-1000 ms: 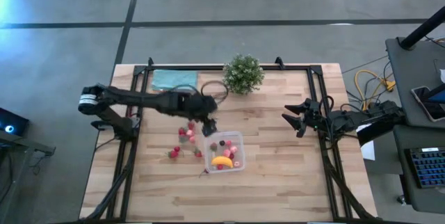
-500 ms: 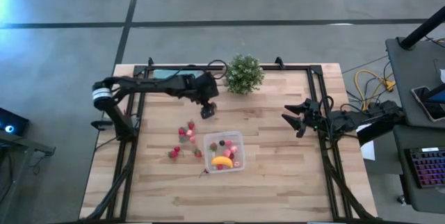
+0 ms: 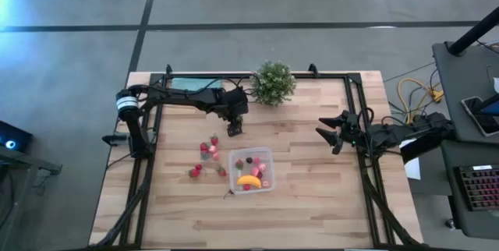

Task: Pick and placing Produce into tupperware
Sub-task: Put the red strawberry into the transparent bin

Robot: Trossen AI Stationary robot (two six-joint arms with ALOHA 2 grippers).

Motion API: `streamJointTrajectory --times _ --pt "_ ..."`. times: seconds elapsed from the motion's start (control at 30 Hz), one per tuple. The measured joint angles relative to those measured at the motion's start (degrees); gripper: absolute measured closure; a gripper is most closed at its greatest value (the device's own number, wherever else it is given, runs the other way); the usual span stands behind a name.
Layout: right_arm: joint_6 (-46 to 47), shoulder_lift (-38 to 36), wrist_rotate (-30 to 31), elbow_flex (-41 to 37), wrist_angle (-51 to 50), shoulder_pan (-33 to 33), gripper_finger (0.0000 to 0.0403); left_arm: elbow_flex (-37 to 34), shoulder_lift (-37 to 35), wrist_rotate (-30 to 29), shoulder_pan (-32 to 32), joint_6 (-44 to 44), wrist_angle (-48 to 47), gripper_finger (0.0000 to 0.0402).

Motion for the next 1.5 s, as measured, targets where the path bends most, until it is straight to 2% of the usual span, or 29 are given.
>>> streamJointTrajectory --times 0.2,0.5,0.8,1.13,1.5 --pt "0.0 0.0 0.0 0.0 0.02 0.0 0.0151 0.0 1.66 -0.38 0.0 0.0 1.76 0.0162" --pt "0.0 0.0 0.0 0.0 0.0 0.0 0.0149 -0.06 3.44 -6.01 -0.09 -0.02 3.64 0.0162" --pt "0.0 0.0 0.0 0.0 0.0 0.0 0.0152 -0.09 3.44 -6.62 -0.09 -0.01 3.96 0.0163" --pt "0.0 0.0 0.0 0.0 0.02 0.0 0.0149 -0.13 4.5 -6.17 -0.09 -0.08 4.1 0.0223" --pt "0.0 0.0 0.0 0.0 0.0 -0.02 0.0157 -0.02 4.65 -5.77 -0.09 -0.15 4.47 0.0234"
